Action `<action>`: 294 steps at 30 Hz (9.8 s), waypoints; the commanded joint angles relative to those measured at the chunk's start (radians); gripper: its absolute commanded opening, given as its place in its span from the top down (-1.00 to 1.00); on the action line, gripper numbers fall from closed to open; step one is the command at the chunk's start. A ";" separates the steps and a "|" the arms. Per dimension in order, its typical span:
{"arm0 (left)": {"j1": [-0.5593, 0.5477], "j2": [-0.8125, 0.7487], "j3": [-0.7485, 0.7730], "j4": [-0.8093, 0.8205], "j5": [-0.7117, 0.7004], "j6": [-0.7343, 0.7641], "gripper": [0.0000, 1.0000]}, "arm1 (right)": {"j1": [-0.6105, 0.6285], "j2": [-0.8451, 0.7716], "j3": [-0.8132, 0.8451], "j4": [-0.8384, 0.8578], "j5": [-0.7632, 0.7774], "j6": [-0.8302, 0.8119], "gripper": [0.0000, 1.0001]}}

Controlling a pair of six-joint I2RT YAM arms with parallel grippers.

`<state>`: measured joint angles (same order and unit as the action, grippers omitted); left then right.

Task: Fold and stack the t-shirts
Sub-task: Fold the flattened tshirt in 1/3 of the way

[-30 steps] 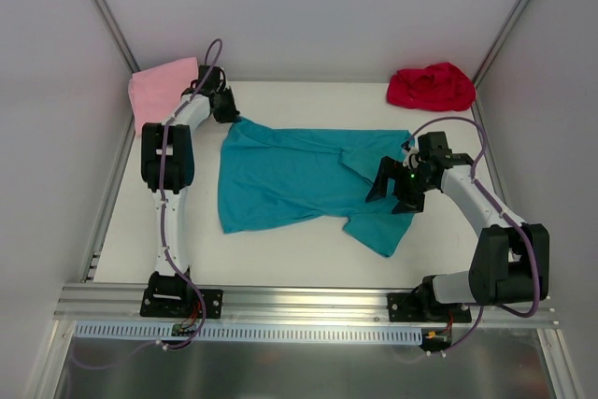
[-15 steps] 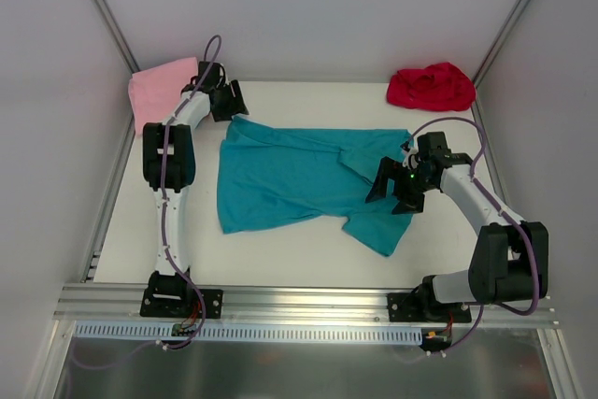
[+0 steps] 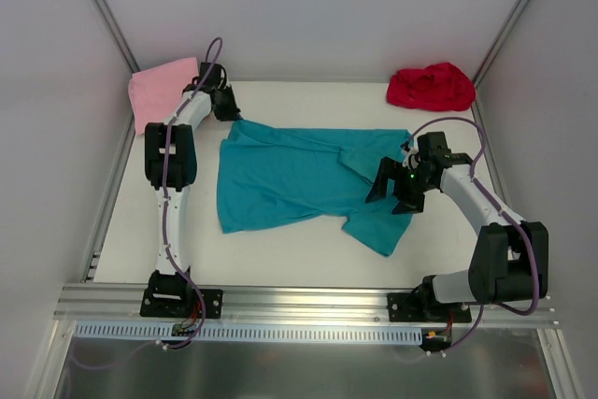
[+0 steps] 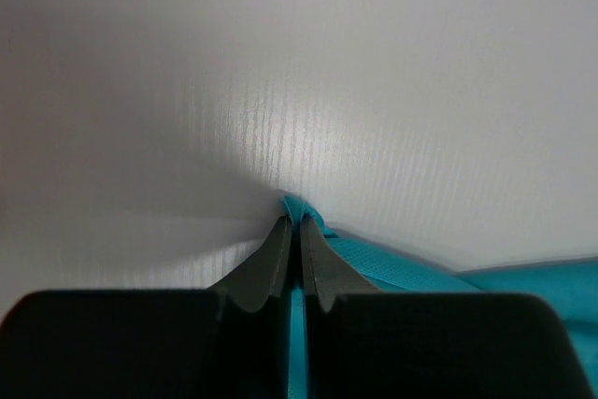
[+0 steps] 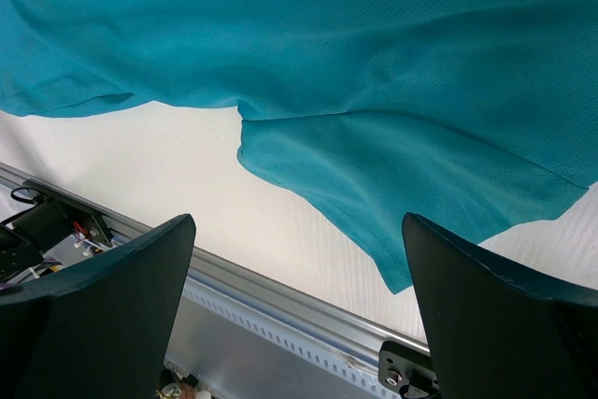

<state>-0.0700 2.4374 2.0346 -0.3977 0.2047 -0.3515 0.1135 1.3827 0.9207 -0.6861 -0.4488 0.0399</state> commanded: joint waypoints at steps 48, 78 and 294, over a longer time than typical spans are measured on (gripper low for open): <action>0.007 -0.472 -0.416 0.092 0.206 0.009 1.00 | 0.008 -0.017 0.007 0.016 -0.037 0.009 -0.99; -0.100 -0.698 -0.896 0.207 -0.059 -0.056 -0.79 | 0.009 -0.096 0.010 -0.004 -0.054 0.017 -0.99; -0.099 -0.563 -0.797 0.254 -0.057 -0.001 0.85 | 0.009 -0.083 0.007 -0.036 -0.036 -0.015 -0.99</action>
<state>-0.1692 1.8805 1.2278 -0.1513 0.1551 -0.3546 0.1177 1.3025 0.9207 -0.7097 -0.4793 0.0399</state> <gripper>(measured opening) 0.083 0.993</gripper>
